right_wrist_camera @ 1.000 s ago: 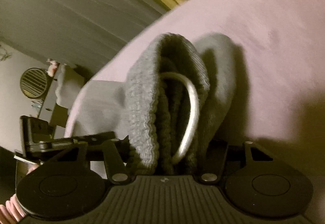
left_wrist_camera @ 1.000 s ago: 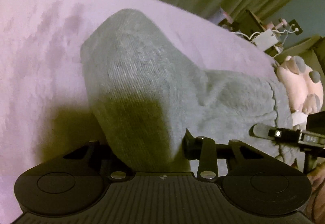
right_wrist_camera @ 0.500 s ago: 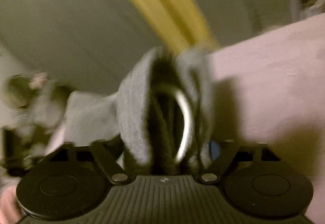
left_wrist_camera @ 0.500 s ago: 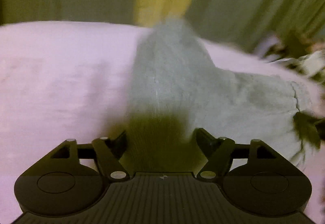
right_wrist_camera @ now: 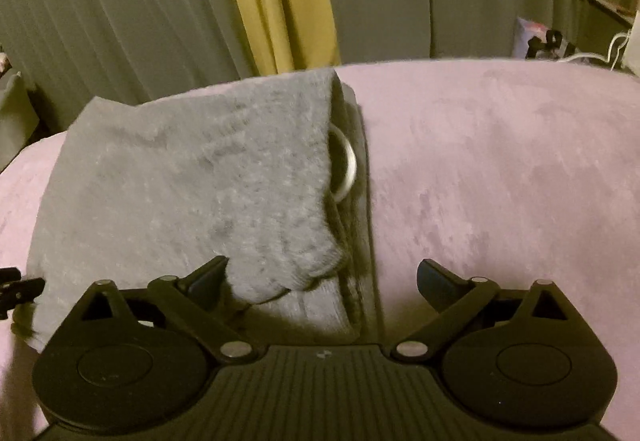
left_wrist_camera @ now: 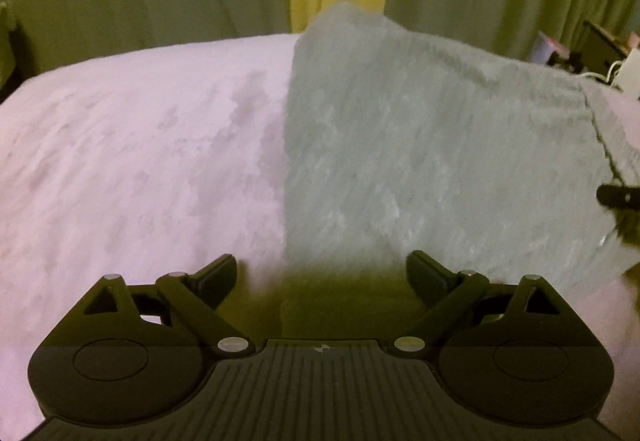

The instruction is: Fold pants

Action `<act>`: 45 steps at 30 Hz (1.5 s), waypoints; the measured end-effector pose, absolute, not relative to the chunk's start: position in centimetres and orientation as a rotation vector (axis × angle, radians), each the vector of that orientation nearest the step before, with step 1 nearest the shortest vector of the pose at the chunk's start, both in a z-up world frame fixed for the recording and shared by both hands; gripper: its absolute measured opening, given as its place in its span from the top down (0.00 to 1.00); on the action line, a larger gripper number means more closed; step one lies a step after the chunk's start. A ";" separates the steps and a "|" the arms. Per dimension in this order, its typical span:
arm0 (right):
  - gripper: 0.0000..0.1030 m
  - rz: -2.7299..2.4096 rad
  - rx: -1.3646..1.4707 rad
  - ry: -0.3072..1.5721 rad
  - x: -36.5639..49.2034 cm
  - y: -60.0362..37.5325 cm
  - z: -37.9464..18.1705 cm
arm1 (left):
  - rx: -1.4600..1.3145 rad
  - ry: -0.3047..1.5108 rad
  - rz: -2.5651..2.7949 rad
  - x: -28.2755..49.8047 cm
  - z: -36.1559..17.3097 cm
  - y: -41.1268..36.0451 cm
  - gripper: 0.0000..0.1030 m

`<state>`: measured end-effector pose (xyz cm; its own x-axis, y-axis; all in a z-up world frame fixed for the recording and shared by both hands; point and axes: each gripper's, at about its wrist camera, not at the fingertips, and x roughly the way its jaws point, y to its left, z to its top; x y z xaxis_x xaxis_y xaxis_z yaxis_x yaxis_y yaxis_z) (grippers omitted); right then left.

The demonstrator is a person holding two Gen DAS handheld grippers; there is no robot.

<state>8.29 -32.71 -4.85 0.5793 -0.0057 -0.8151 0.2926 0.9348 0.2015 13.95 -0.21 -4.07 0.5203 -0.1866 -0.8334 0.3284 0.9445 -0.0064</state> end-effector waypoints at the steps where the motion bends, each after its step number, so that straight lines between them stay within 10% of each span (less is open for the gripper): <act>1: 0.04 -0.191 0.373 0.952 8.1 -33.1 -4.8 | 0.156 0.975 -0.301 13.4 -4.0 0.5 0.07; 45: 0.04 -0.212 -0.012 0.942 -13.9 -14.7 1.8 | 0.197 0.941 -0.141 -9.3 1.9 0.9 0.03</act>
